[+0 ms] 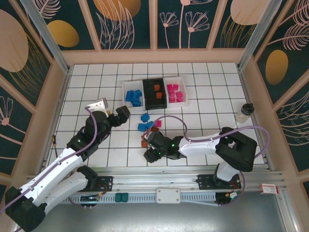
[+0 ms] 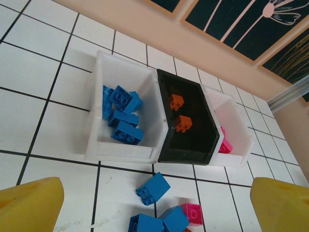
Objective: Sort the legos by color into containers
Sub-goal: Pick up the lego from the bottom-center of the table.
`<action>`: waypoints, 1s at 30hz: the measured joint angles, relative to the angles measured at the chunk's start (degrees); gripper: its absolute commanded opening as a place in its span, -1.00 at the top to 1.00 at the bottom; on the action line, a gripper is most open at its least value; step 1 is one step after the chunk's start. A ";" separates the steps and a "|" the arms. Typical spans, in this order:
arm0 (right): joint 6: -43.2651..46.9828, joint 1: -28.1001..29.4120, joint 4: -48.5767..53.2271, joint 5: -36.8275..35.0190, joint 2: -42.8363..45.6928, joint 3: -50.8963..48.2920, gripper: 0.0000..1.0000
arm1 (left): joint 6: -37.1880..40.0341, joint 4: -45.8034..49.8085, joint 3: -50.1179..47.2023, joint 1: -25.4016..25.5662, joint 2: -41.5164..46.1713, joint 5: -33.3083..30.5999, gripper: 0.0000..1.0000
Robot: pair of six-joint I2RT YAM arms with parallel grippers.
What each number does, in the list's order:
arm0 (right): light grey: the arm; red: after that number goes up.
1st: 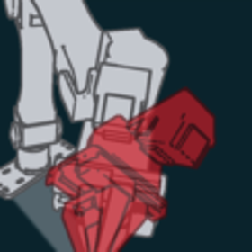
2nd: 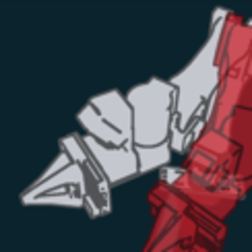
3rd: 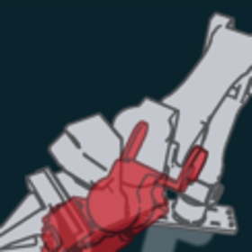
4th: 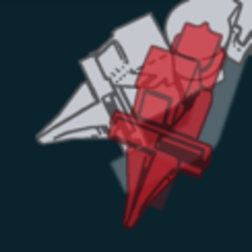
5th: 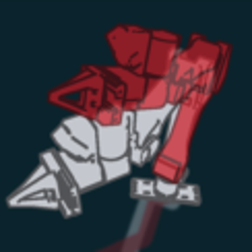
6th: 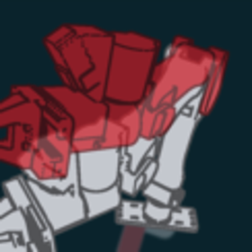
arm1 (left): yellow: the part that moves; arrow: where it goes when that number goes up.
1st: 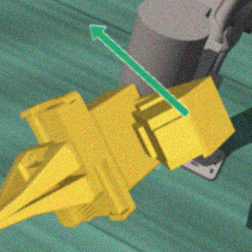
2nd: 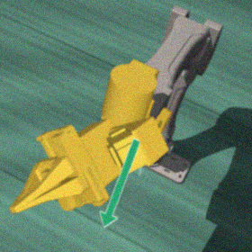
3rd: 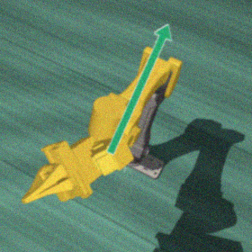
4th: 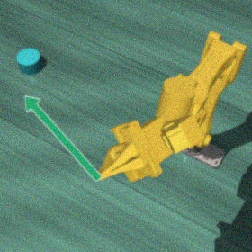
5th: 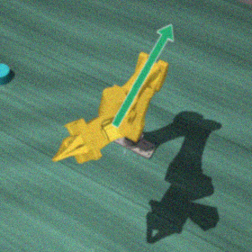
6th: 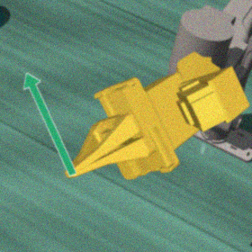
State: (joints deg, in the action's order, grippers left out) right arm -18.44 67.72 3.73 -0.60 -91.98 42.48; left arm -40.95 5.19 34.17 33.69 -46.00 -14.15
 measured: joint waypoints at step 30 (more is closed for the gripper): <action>1.79 -23.43 -6.03 6.51 6.34 11.72 0.68 | -1.40 2.80 -3.45 0.00 -1.77 -0.92 -0.98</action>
State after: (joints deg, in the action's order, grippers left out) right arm -16.64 44.29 -2.31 5.91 -85.65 54.19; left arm -42.35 7.99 30.72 33.69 -47.77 -15.07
